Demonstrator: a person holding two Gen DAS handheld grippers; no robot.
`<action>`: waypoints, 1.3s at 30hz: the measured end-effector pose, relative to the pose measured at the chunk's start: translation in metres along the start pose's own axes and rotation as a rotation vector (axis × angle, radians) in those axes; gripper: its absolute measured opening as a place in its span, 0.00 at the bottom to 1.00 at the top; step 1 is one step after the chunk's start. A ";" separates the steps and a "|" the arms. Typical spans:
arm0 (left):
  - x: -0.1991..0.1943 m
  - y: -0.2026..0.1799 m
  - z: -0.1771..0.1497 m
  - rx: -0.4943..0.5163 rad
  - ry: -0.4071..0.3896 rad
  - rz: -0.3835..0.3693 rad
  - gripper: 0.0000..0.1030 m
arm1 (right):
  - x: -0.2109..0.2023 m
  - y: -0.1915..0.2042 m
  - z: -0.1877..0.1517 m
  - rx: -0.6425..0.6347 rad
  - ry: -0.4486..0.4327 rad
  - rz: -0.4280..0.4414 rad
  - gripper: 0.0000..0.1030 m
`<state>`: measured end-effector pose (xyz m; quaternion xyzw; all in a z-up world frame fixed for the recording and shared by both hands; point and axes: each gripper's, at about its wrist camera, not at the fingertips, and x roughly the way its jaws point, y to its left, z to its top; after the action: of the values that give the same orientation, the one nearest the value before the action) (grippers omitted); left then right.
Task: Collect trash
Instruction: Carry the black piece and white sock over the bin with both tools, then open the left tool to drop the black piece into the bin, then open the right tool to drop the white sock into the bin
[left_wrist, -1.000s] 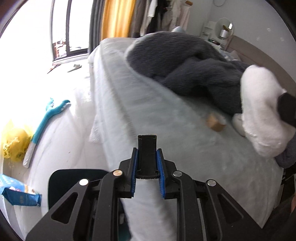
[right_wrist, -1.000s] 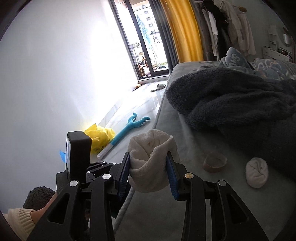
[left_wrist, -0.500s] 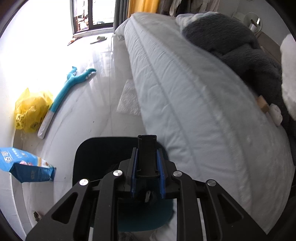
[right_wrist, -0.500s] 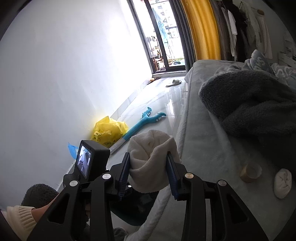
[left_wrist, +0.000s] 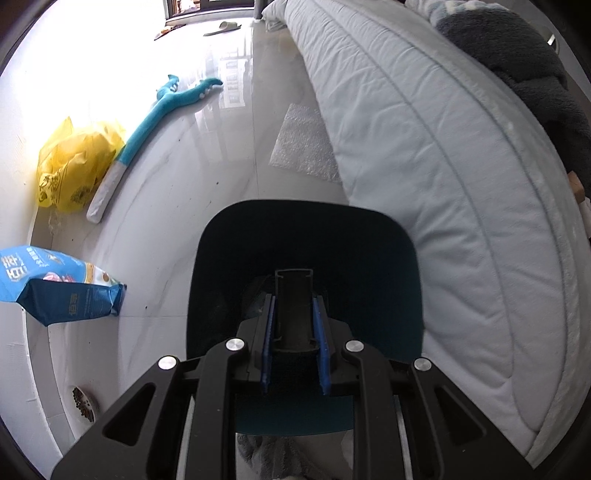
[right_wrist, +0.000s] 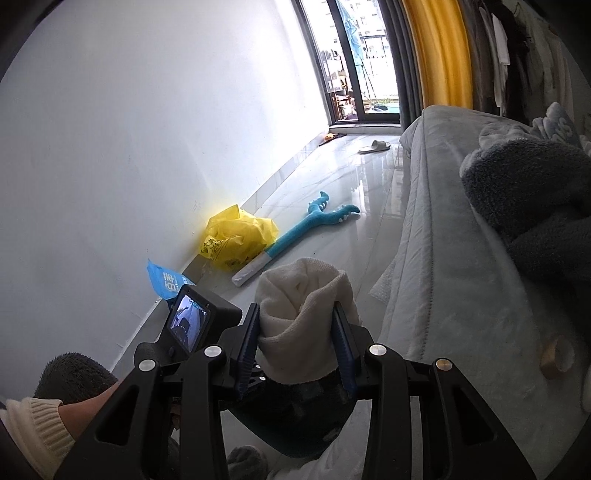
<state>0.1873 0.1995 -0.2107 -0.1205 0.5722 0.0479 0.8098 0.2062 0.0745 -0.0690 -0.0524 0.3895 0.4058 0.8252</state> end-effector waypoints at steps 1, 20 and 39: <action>0.001 0.003 -0.001 -0.005 0.004 -0.001 0.21 | 0.006 0.001 0.000 -0.002 0.012 0.000 0.38; -0.032 0.061 -0.010 -0.047 -0.087 -0.002 0.75 | 0.098 0.007 -0.018 0.022 0.191 -0.007 0.38; -0.099 0.079 -0.002 -0.034 -0.372 -0.037 0.86 | 0.164 0.015 -0.050 0.016 0.371 -0.019 0.38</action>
<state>0.1346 0.2815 -0.1297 -0.1339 0.4095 0.0639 0.9002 0.2256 0.1679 -0.2128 -0.1236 0.5378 0.3780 0.7434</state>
